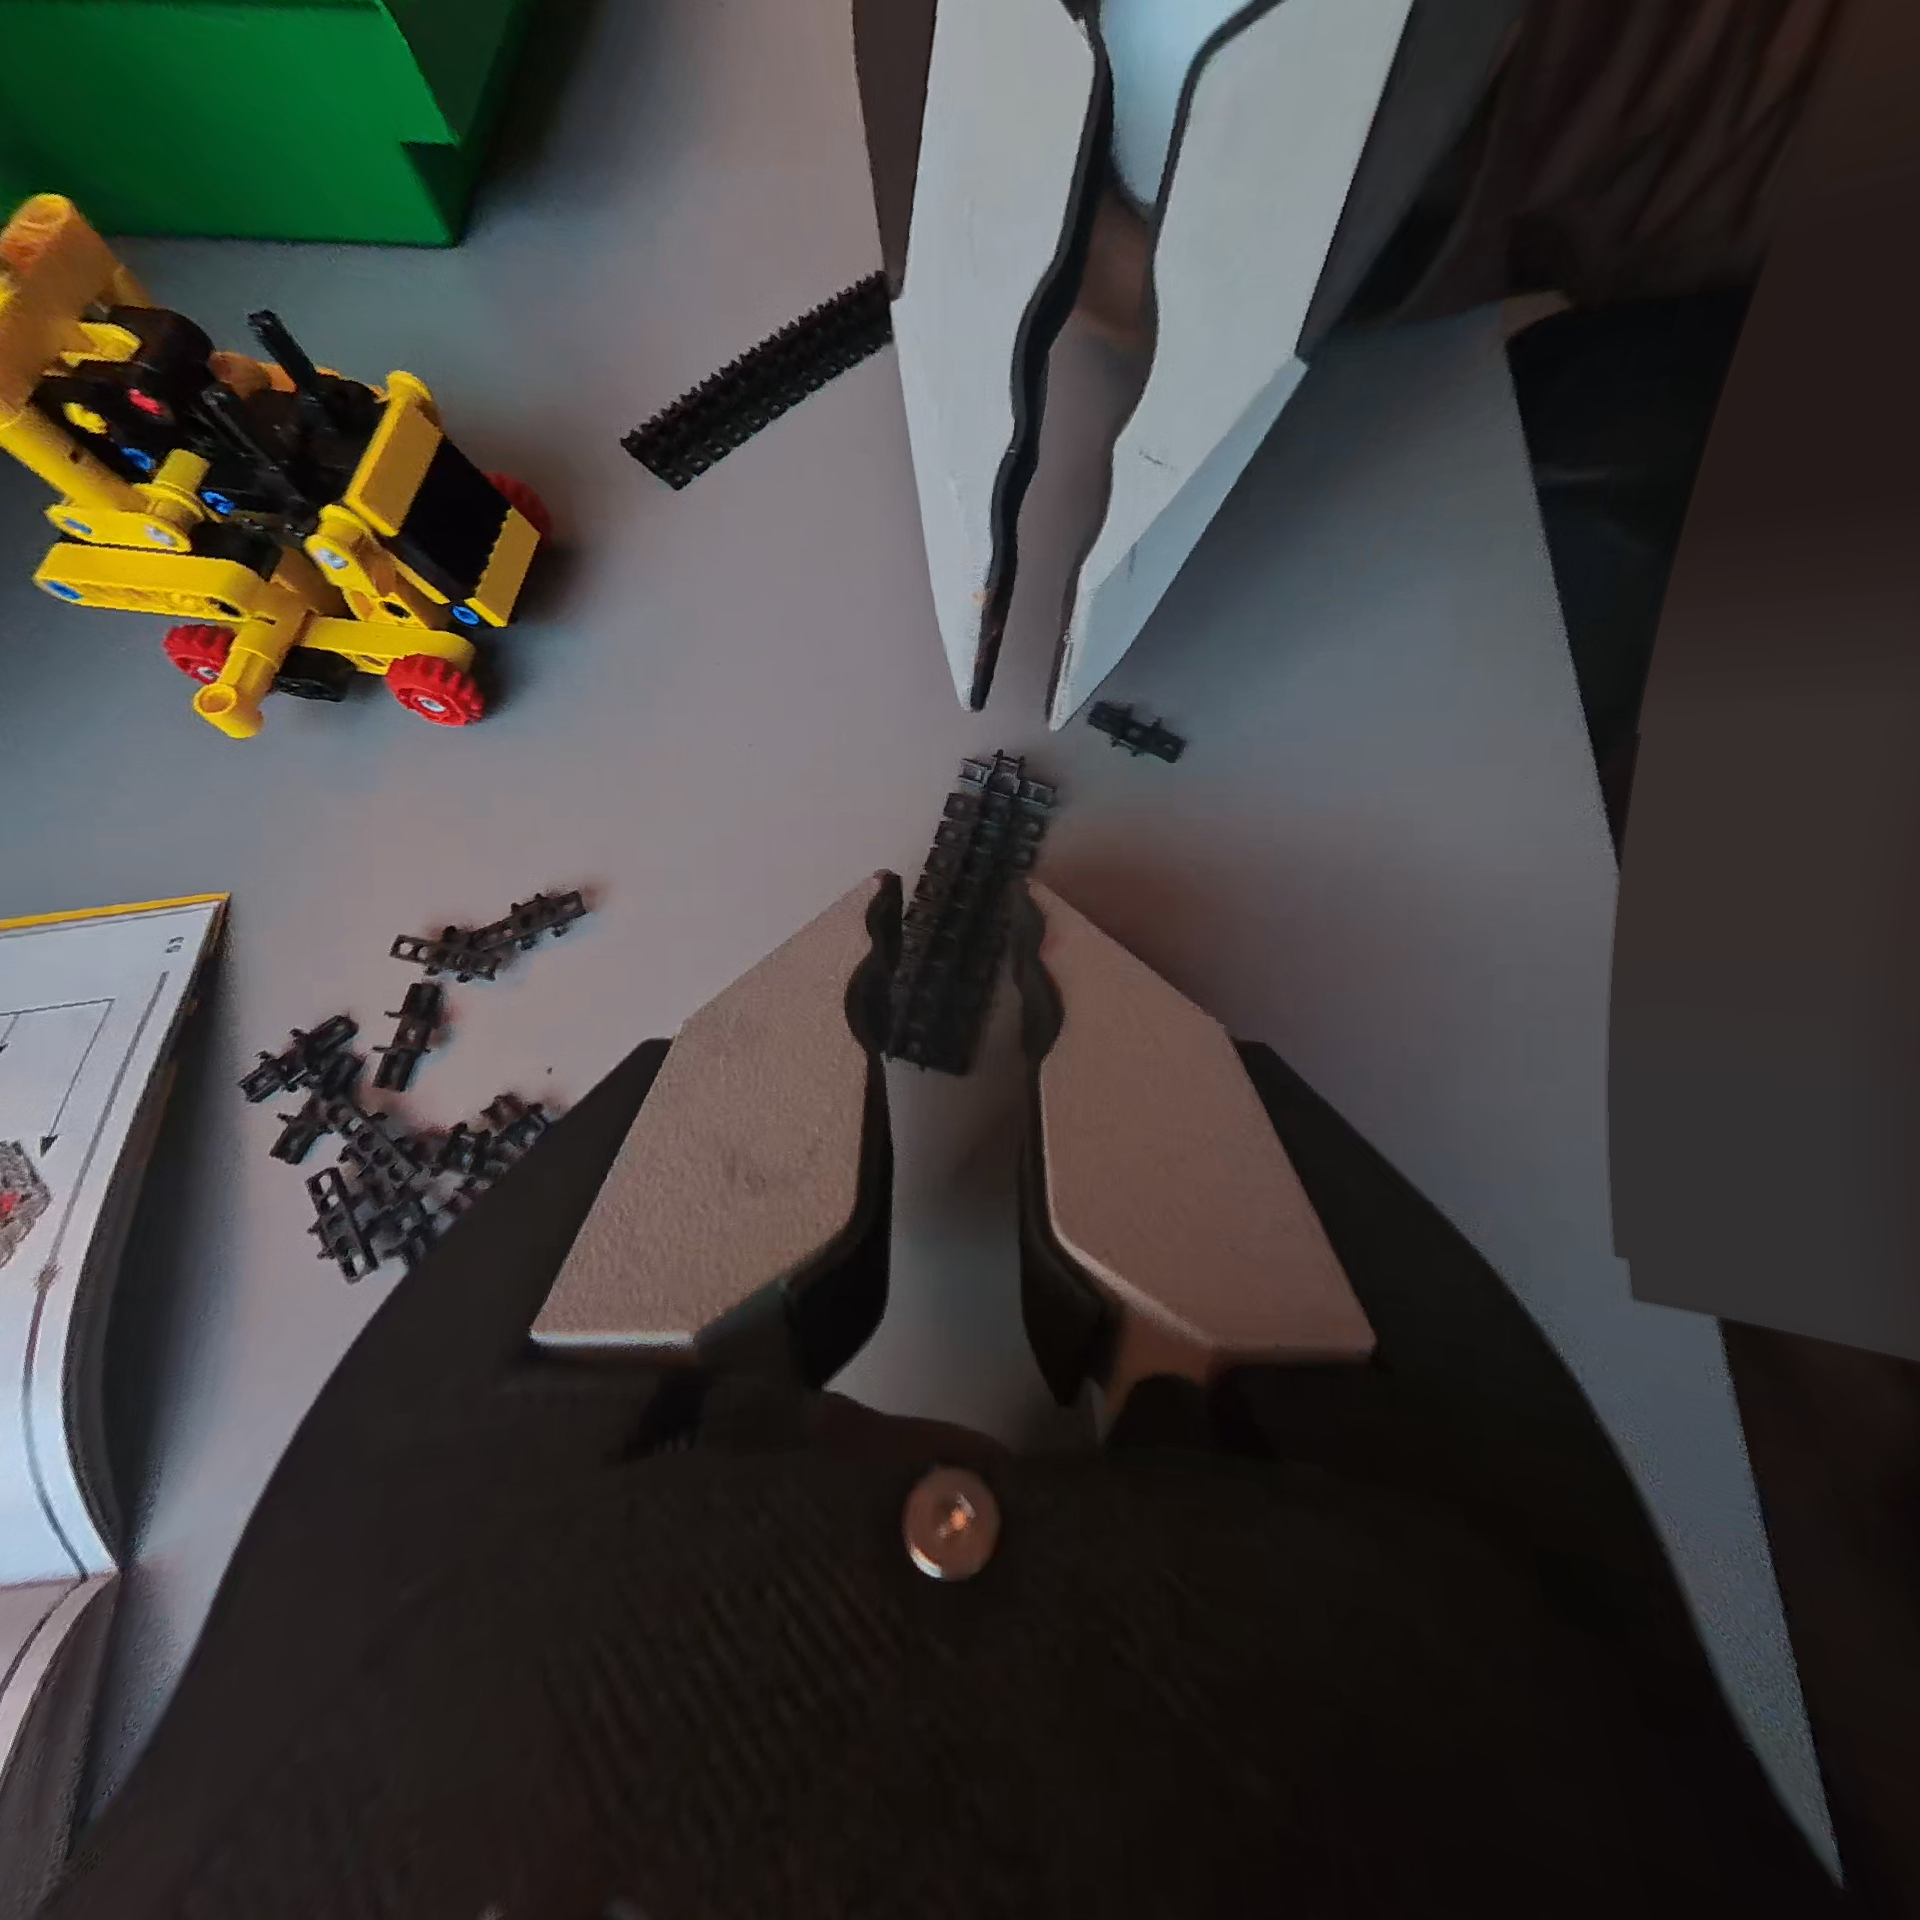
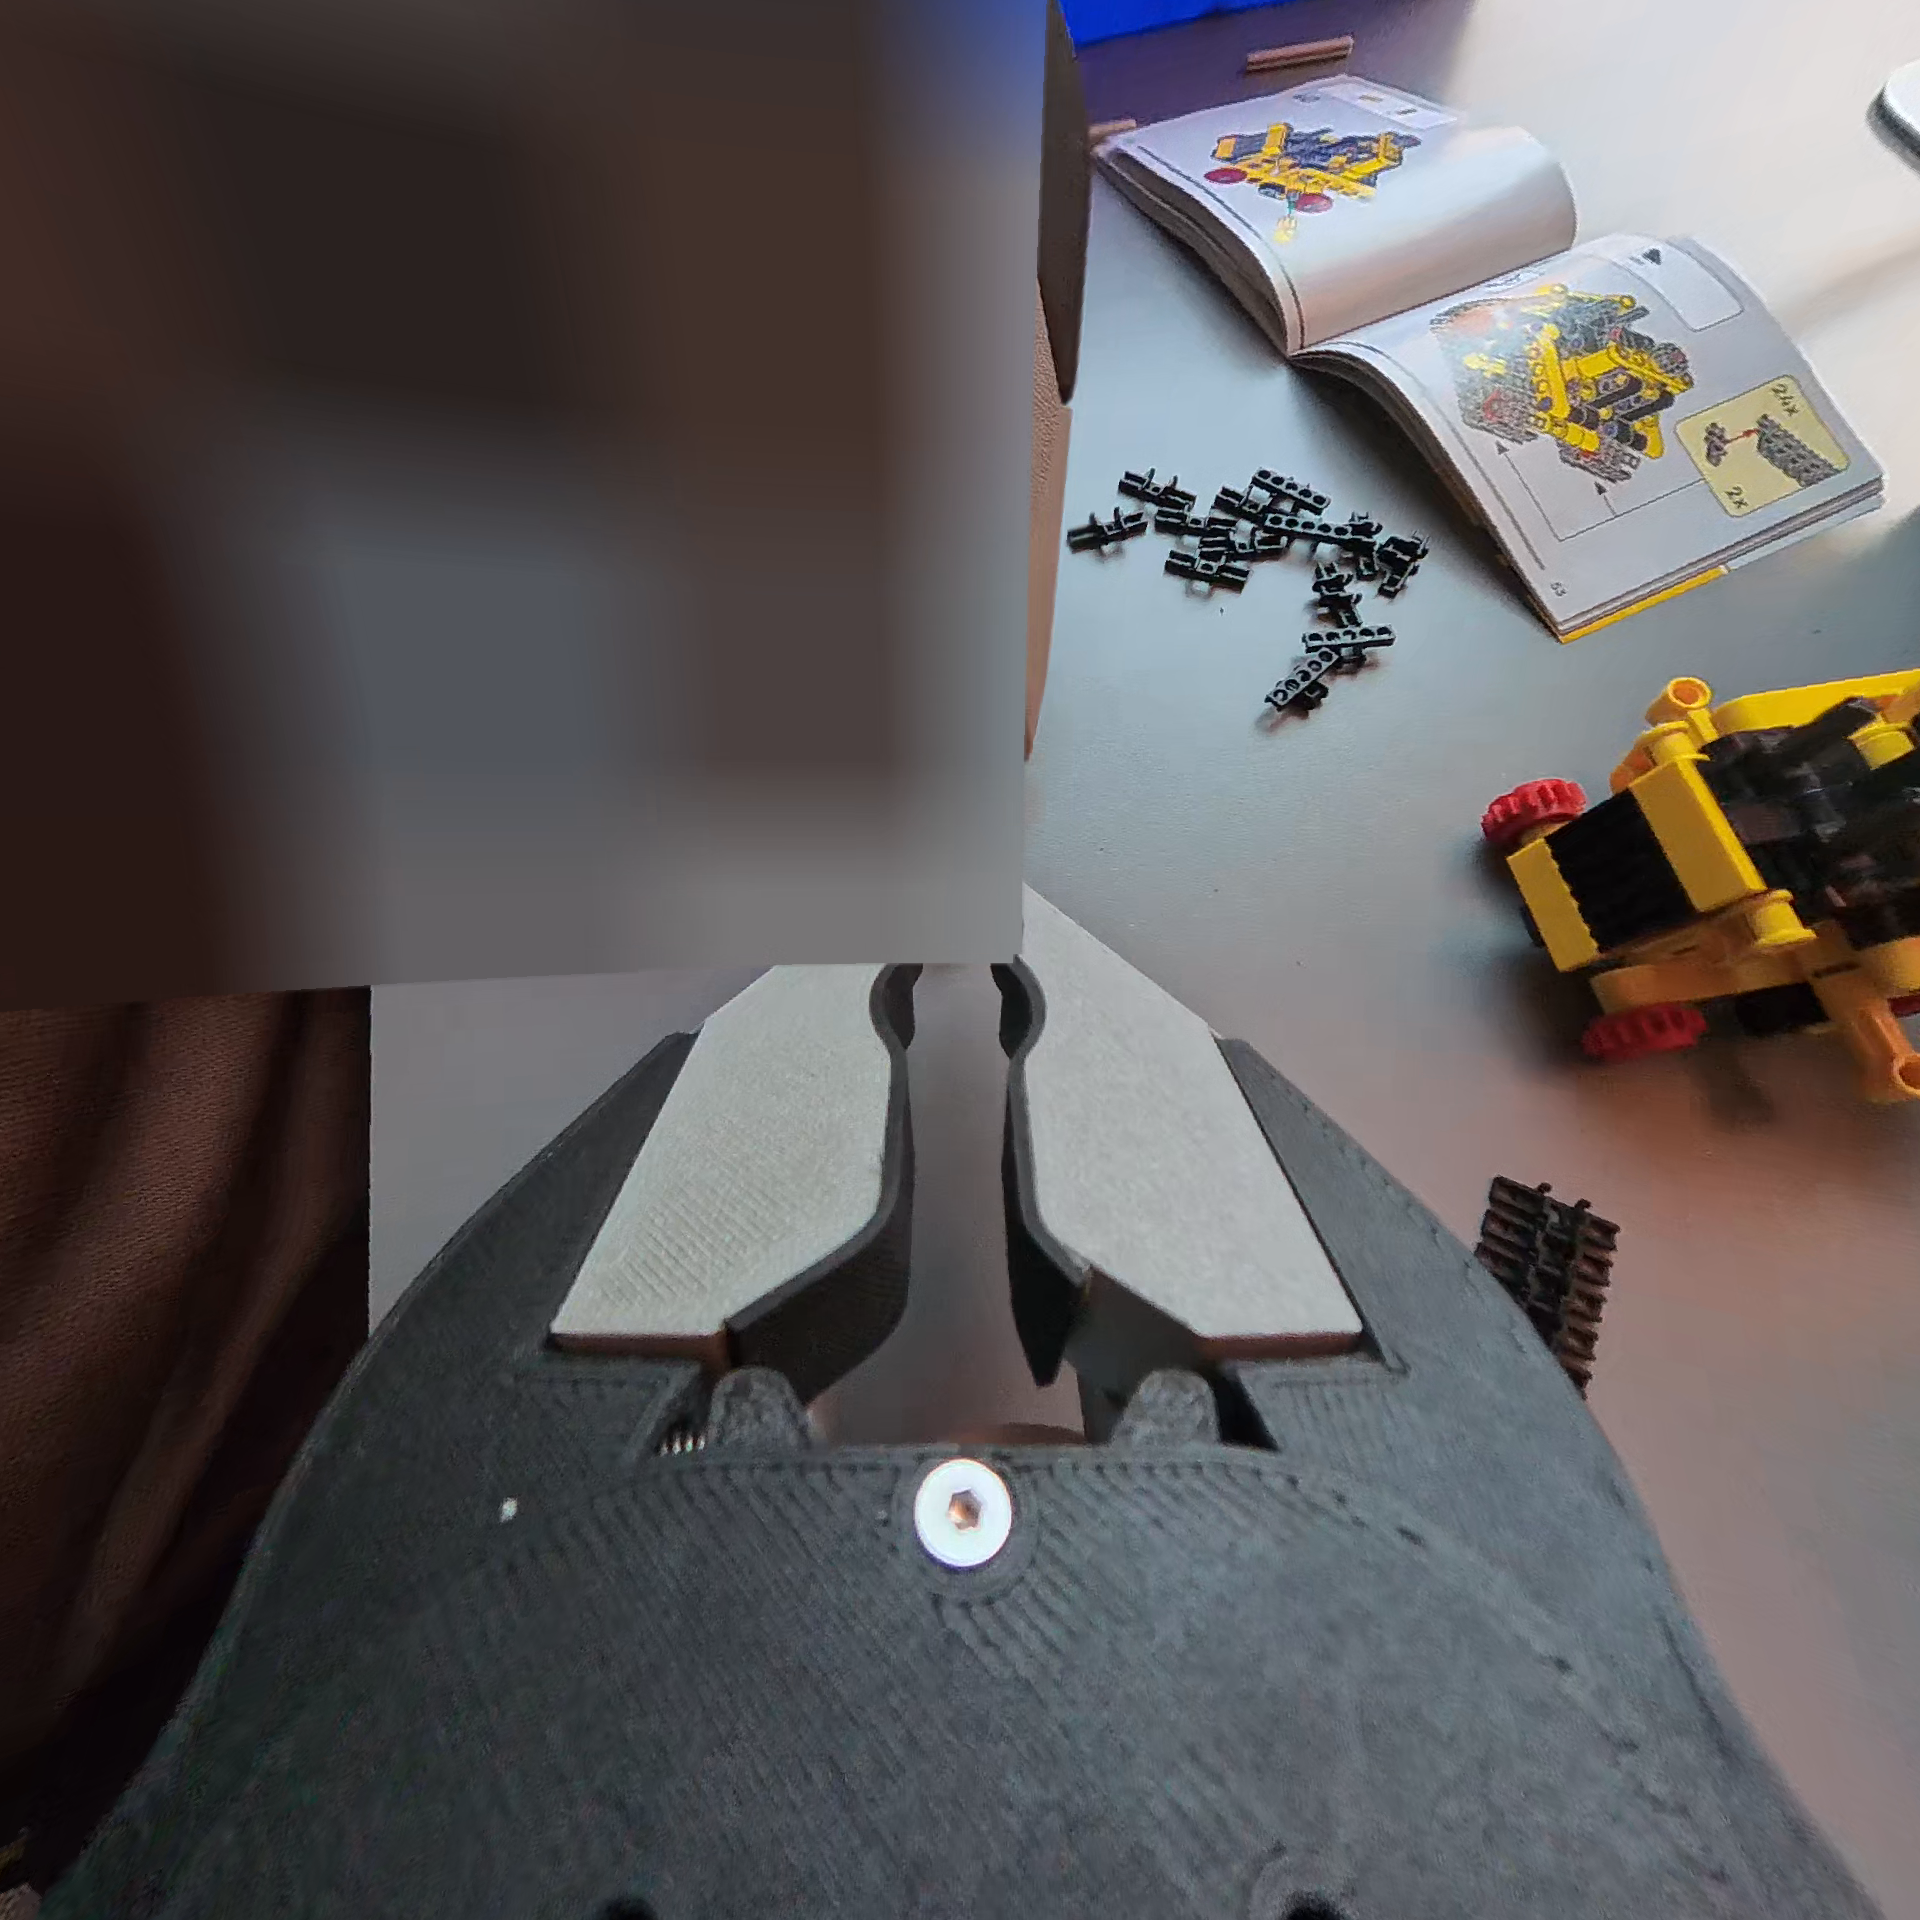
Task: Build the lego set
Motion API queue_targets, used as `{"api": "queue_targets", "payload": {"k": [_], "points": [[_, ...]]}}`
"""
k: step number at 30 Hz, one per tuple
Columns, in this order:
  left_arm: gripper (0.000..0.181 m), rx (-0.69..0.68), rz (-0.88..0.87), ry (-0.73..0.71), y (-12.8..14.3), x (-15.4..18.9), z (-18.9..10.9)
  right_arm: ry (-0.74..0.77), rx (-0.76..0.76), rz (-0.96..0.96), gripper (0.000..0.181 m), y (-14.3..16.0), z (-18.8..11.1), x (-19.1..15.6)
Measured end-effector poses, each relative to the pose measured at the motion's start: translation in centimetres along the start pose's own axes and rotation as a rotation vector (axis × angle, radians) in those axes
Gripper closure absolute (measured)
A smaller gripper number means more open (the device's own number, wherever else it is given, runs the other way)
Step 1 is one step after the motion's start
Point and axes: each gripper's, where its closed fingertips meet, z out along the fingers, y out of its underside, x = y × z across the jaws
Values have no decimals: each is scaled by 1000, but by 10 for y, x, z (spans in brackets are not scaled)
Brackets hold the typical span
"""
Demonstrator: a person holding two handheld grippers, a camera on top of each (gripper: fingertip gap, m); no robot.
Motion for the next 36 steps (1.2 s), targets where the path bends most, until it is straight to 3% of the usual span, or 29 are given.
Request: {"api": "queue_targets", "payload": {"k": [1,8,36], "points": [[163,-17,7,9,1,2,2,1,-16,-4,172,2,2,0],[164,-56,1,63,5,5,8,3,-108,-14,171,13,11,0],[165,-55,-50,151,7,11,3,74,-115,-282,178,13,13,-10]]}}
